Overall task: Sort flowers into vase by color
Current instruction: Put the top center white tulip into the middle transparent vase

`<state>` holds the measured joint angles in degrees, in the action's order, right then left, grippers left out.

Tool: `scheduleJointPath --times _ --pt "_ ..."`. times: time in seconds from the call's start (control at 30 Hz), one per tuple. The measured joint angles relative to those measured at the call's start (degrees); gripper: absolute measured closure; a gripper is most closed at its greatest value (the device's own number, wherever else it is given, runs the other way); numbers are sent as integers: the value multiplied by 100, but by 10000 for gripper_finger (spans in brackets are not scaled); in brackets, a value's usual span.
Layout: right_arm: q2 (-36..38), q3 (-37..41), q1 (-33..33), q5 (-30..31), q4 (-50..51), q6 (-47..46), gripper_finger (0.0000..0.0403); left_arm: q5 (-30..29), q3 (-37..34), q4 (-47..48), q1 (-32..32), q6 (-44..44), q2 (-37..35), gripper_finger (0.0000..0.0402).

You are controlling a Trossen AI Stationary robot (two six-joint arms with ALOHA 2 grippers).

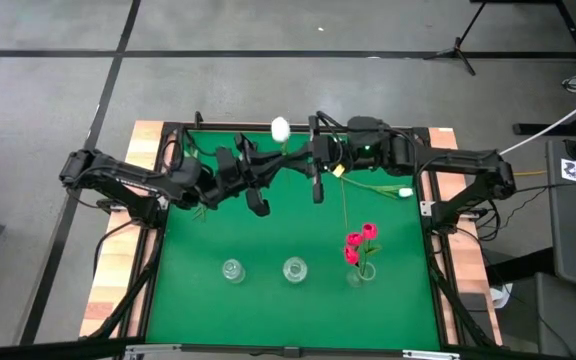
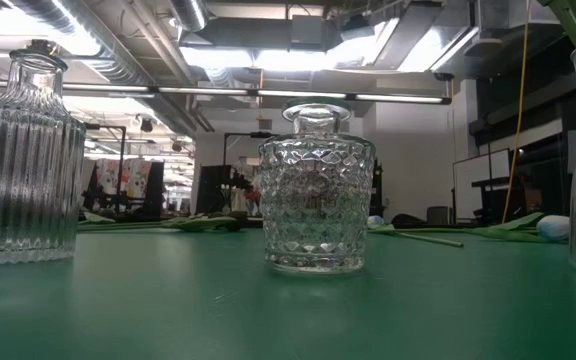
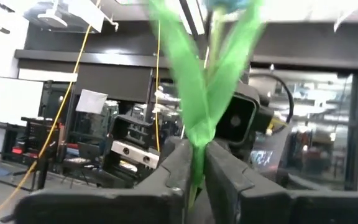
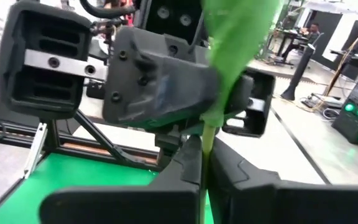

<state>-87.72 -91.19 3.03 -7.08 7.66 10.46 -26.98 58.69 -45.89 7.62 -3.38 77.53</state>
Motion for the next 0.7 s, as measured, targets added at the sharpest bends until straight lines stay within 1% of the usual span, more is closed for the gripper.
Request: scheduleJointPath --times 0.13,0.33,0.37,0.4,0.43,0.5,0.6,0.7 --pt "175 4 0 82 54 6 398 11 7 411 65 -358 -98 319" --pt "358 1 2 136 14 -38 400 -6 2 640 68 -735 -229 242" --pt "405 -3 0 140 63 -92 400 -9 2 792 68 -739 -286 228" --pt "436 -1 -6 140 112 -122 400 -10 -6 1135 72 -692 -371 216" --pt "476 -3 -18 139 82 -126 400 -17 -8 1463 83 -502 -461 204" --pt "674 -1 -101 172 372 -123 401 -55 -13 2144 85 -25 -688 185" --pt "1067 -1 -371 584 618 -118 401 -231 -15 2940 112 406 -1070 173" --pt "1463 -6 -980 1280 833 -56 401 -266 -17 3289 212 498 -1378 176"
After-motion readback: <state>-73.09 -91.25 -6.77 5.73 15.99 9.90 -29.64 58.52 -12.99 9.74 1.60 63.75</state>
